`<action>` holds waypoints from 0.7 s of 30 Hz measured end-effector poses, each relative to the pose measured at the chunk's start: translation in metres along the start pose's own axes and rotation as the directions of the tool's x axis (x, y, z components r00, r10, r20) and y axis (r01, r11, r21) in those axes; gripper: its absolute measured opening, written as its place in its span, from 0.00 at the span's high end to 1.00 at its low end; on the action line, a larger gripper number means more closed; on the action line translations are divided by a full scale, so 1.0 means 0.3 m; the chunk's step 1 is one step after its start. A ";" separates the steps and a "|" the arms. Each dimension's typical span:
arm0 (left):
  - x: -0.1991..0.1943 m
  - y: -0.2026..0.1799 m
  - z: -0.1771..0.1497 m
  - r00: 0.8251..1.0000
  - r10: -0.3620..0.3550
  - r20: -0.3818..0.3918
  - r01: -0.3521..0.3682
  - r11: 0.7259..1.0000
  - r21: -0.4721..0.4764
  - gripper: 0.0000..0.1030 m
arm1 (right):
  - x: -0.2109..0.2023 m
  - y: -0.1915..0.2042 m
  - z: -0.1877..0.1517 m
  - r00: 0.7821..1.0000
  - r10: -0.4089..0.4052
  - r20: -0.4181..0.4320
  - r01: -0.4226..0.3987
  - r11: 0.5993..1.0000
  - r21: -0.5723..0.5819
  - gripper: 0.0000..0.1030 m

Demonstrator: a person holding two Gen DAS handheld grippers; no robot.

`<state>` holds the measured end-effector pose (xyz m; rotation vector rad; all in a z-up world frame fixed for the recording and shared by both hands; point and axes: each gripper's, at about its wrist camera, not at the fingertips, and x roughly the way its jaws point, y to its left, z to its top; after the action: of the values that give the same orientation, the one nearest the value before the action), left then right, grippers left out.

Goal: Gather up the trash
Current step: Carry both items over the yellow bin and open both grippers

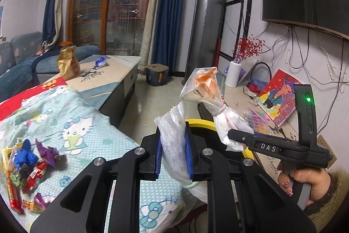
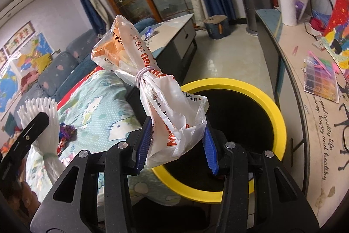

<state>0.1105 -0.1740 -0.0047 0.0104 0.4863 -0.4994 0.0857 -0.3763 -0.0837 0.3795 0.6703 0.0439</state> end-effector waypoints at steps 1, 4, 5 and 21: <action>0.010 -0.012 -0.001 1.000 -0.003 -0.002 0.003 1.000 0.007 0.84 | 0.002 -0.011 0.000 1.000 -0.010 -0.002 0.010 1.000 0.008 0.64; 0.036 -0.036 -0.003 1.000 -0.012 -0.010 0.012 1.000 0.020 0.84 | 0.007 -0.043 -0.002 0.999 -0.033 -0.005 0.033 0.999 0.037 0.64; 0.044 -0.042 -0.003 1.000 -0.015 -0.011 0.015 1.000 0.025 0.84 | 0.009 -0.051 -0.002 0.999 -0.039 -0.007 0.039 0.998 0.044 0.64; 0.207 -0.156 -0.020 0.997 -0.056 -0.060 0.061 0.995 0.084 0.84 | 0.025 -0.228 -0.005 0.990 -0.135 -0.029 0.138 0.976 0.166 0.64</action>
<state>0.1338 -0.2429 -0.0329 0.0930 0.5226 -0.5779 0.0850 -0.4381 -0.1137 0.4944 0.7180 -0.1412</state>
